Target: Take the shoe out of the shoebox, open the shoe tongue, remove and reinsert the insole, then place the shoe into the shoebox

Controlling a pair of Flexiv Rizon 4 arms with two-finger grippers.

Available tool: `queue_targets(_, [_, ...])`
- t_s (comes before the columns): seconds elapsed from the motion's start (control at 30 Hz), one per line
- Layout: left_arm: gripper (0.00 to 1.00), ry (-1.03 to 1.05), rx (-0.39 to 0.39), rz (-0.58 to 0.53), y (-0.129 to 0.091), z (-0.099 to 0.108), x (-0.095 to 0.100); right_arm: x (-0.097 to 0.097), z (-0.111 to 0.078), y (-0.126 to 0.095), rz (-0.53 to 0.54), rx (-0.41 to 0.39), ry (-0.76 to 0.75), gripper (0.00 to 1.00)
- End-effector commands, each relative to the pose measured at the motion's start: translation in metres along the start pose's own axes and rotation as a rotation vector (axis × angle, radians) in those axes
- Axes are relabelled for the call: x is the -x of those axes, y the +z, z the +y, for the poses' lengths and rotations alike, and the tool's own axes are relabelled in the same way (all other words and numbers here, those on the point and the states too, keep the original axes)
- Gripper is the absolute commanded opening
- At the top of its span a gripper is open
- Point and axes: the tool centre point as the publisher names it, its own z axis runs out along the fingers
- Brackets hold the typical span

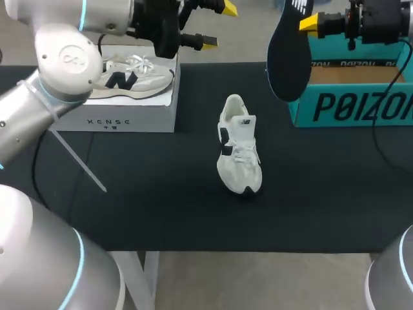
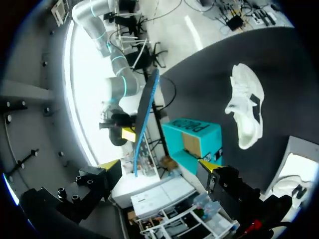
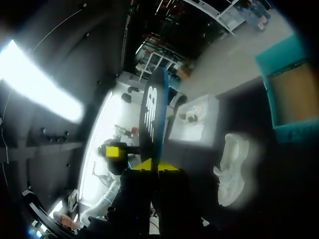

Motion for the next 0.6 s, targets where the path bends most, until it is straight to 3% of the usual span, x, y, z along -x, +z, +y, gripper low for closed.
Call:
queue_targets(0.03, [1.0, 0.006, 0.011, -0.432, 0.014, -0.005, -0.002, -0.002, 0.029, 0.017, -0.003, -0.13, 0.015, 0.0])
queue_targets(0.33, [1.0, 0.007, -0.05, -0.505, 0.029, -0.005, 0.002, -0.006, 0.026, 0.043, 0.001, -0.275, 0.065, 0.0])
queue_targets(0.6, [1.0, -0.039, -0.093, -0.511, 0.046, -0.006, -0.005, -0.004, 0.025, 0.055, -0.028, -0.324, 0.082, 0.0])
